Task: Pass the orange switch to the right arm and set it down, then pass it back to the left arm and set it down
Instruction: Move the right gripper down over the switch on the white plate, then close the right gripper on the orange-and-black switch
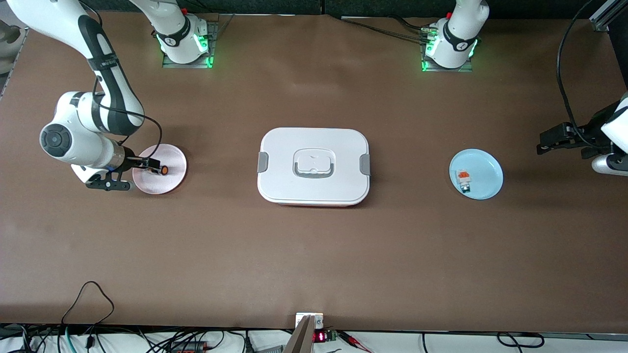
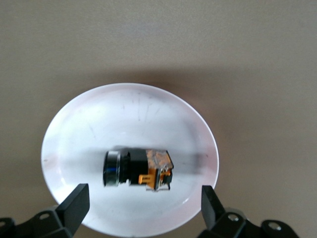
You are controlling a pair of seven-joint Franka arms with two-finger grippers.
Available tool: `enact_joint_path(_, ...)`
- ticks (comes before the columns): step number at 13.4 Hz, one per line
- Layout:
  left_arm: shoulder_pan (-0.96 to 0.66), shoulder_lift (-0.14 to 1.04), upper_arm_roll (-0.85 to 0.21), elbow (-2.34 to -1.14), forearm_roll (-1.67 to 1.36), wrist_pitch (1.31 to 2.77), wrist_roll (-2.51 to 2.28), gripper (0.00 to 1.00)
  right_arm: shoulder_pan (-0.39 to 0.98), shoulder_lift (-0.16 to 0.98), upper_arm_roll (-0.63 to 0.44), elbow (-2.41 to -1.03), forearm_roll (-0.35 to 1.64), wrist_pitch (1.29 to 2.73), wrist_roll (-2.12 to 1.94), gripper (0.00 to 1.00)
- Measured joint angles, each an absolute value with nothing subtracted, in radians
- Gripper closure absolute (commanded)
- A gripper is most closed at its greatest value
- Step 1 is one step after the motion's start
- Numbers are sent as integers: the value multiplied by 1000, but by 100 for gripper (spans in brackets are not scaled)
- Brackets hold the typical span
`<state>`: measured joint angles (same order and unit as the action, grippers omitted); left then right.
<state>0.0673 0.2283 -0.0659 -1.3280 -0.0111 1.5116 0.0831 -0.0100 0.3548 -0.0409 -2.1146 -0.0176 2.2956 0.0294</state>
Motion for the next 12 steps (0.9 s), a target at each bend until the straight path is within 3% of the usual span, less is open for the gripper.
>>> enact_joint_path(12, 67, 228, -66, -1328, -11, 1512, 83, 0, -12, 410, -14, -2117, -17, 2354, 90, 0)
